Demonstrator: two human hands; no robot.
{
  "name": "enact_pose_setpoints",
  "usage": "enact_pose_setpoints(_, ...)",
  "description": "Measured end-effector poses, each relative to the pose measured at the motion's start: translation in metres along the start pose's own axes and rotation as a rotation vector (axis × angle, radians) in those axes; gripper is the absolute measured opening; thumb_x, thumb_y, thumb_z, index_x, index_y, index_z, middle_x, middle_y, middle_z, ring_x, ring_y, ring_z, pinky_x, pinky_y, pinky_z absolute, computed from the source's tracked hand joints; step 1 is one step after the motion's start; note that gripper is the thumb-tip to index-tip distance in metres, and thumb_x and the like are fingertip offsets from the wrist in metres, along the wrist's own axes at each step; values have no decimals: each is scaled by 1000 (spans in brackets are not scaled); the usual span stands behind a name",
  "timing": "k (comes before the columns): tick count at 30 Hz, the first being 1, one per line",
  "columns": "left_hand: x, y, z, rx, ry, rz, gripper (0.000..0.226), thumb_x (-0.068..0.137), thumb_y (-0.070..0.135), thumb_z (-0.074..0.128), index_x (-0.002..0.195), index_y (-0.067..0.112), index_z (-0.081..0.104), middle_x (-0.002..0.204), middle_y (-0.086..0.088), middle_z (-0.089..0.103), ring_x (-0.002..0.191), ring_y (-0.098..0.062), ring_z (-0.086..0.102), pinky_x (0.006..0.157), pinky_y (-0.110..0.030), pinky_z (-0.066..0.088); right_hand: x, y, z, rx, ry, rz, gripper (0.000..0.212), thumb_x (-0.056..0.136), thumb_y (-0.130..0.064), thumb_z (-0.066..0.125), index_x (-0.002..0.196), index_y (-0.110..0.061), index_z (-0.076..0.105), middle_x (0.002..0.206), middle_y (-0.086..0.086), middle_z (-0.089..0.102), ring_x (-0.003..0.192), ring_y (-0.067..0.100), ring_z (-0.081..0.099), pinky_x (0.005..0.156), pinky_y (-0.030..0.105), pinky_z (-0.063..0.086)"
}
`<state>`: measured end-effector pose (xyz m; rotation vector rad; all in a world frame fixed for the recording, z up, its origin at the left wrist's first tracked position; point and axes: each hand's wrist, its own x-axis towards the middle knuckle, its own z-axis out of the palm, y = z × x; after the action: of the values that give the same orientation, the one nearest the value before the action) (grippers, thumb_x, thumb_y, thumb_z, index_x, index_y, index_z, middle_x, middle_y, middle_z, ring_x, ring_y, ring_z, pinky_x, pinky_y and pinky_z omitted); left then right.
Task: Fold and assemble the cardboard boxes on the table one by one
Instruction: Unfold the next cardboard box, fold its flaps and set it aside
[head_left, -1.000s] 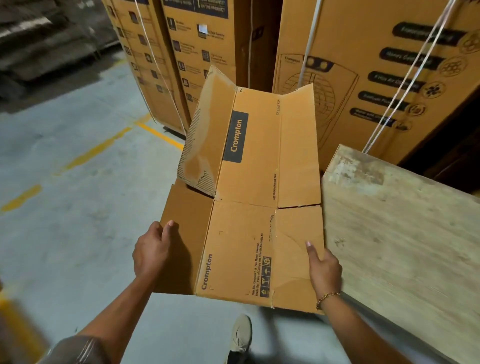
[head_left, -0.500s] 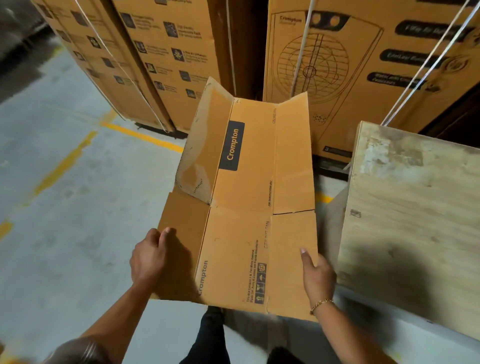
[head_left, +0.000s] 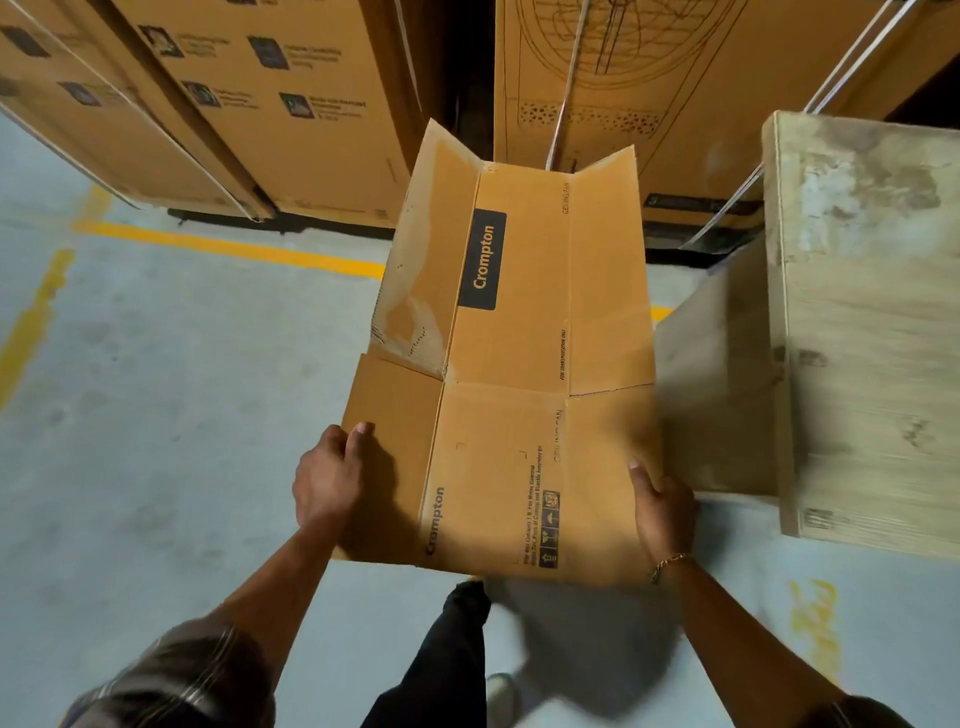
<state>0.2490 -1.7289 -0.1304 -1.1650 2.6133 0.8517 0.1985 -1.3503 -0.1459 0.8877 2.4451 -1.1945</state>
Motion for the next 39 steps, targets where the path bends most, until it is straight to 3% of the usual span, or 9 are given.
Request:
enact_pose_setpoints(5, 19, -24, 37, -9, -14, 28, 53, 104, 59, 35, 94, 11, 56, 88, -9, 62, 84, -32, 58, 77, -42, 48, 19, 27, 25, -16, -13, -57, 40, 98, -31, 63, 100, 8, 70, 97, 28, 69, 87, 37, 61, 70, 37, 38)
enact_pose_setpoints(14, 94, -74, 151, 8, -5, 67, 51, 105, 55, 35, 94, 10, 56, 87, -8, 58, 82, -32, 55, 77, -41, 46, 88, 88, 115, 57, 20, -149, 62, 82, -44, 53, 102, 12, 68, 89, 24, 65, 82, 34, 56, 66, 30, 26)
enact_pose_setpoints(17, 121, -98, 196, 13, -3, 68, 52, 105, 57, 34, 92, 11, 55, 87, -10, 60, 84, -34, 57, 77, -42, 47, 116, 122, 154, 59, 29, -105, 52, 86, -48, 57, 88, 3, 68, 72, 5, 55, 74, 26, 51, 56, 36, 25)
enact_pose_setpoints(22, 158, -133, 274, 10, -10, 74, 52, 105, 57, 35, 92, 12, 55, 93, -16, 66, 84, -36, 59, 77, -44, 49, 168, 180, 210, 72, 36, -80, 49, 83, -54, 56, 82, -6, 65, 69, 5, 58, 65, 24, 51, 58, 33, 37)
enact_pose_setpoints(25, 180, -149, 317, 15, -13, 76, 51, 105, 57, 35, 95, 12, 57, 97, -17, 68, 83, -32, 56, 77, -41, 47, 201, 211, 240, 19, 14, -89, 36, 97, -39, 62, 72, -14, 59, 63, -2, 53, 63, 24, 51, 57, 27, 37)
enact_pose_setpoints(30, 217, -172, 366, -1, -29, 95, 52, 105, 57, 34, 94, 11, 56, 96, -17, 67, 88, -36, 60, 80, -45, 51, 246, 246, 284, 4, 11, -26, 39, 101, -29, 55, 63, -21, 50, 58, 2, 46, 59, 23, 43, 54, 30, 30)
enact_pose_setpoints(33, 238, -184, 389, 0, -69, 108, 50, 106, 55, 35, 95, 11, 55, 99, -18, 67, 93, -39, 61, 81, -46, 50, 265, 257, 305, -22, -39, 9, 32, 102, -26, 50, 77, -11, 61, 73, 11, 58, 76, 31, 55, 64, 35, 38)
enact_pose_setpoints(36, 249, -198, 409, -30, -136, 120, 45, 107, 50, 37, 100, 9, 55, 104, -18, 66, 97, -38, 61, 81, -43, 45, 283, 272, 318, -104, -64, 18, 32, 105, -21, 43, 114, 0, 66, 114, 22, 64, 110, 40, 59, 92, 41, 45)
enact_pose_setpoints(39, 258, -207, 423, -43, -152, 95, 45, 107, 48, 37, 105, 7, 54, 110, -21, 66, 99, -39, 60, 83, -44, 44, 287, 279, 328, -57, -73, 19, 24, 102, -21, 46, 91, -11, 64, 101, 20, 64, 103, 41, 59, 91, 45, 44)
